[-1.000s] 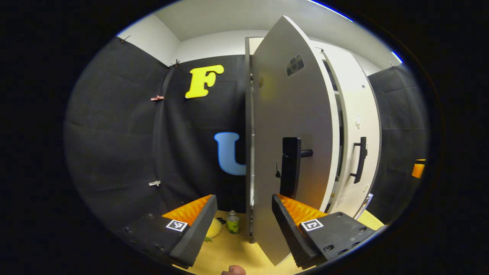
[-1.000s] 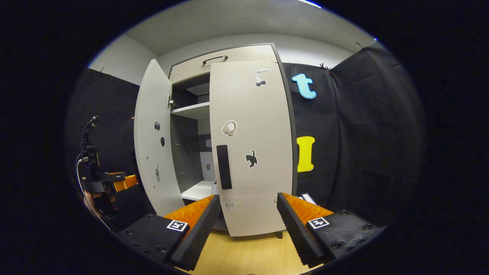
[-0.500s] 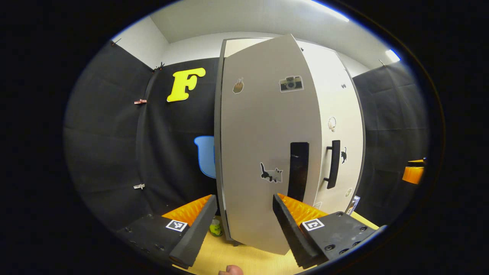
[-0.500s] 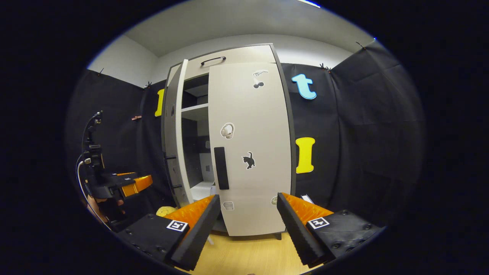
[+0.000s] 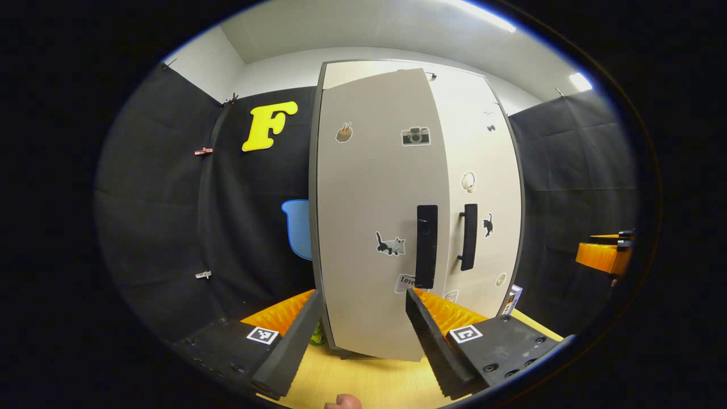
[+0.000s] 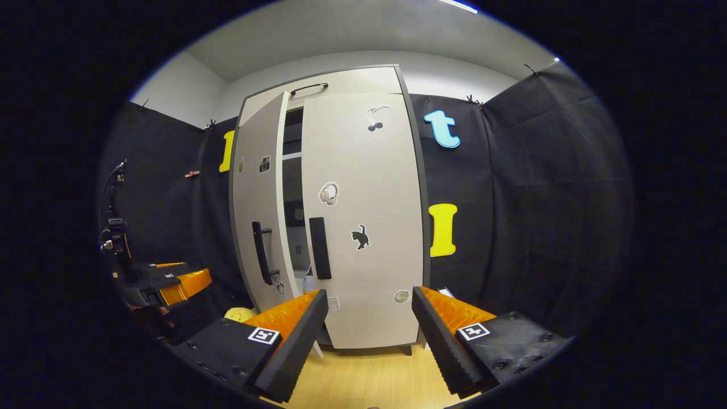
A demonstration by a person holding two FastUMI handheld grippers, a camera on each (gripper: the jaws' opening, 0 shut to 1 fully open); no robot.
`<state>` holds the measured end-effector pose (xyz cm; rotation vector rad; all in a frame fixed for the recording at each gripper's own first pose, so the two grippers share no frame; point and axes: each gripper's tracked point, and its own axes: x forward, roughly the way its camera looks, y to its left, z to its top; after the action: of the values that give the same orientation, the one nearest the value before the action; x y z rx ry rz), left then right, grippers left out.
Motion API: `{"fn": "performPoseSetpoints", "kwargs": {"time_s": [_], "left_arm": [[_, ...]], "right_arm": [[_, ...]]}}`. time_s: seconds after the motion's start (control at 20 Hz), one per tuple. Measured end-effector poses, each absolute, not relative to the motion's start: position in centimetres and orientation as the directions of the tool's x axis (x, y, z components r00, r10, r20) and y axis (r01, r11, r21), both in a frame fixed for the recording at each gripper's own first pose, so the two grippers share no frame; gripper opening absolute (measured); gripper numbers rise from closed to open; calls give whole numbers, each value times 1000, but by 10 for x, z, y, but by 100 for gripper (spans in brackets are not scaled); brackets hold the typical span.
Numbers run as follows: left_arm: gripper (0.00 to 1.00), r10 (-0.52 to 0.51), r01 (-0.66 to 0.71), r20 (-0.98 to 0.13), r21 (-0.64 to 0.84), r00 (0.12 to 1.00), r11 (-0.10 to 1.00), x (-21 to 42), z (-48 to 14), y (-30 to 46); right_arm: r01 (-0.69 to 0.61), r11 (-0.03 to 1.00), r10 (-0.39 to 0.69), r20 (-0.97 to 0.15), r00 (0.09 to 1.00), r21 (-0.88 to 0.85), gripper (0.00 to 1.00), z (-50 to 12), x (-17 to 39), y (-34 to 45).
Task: Grab one shoe with the right hand and put it into the shoe cabinet, grab the other shoe with the left hand and put it into the shoe cabinet; then close the right door with the right hand and the left door with the left hand.
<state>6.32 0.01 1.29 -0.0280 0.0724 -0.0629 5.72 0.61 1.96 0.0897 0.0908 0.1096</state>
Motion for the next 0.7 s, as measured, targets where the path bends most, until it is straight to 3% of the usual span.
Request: {"fn": "performPoseSetpoints", "kwargs": {"time_s": [0.7], "left_arm": [[93,-118,116,-54,-23,992,993,29,22,-8]], "right_arm": [[-77,996,81,-76,994,54,98,18,51,16]]}}
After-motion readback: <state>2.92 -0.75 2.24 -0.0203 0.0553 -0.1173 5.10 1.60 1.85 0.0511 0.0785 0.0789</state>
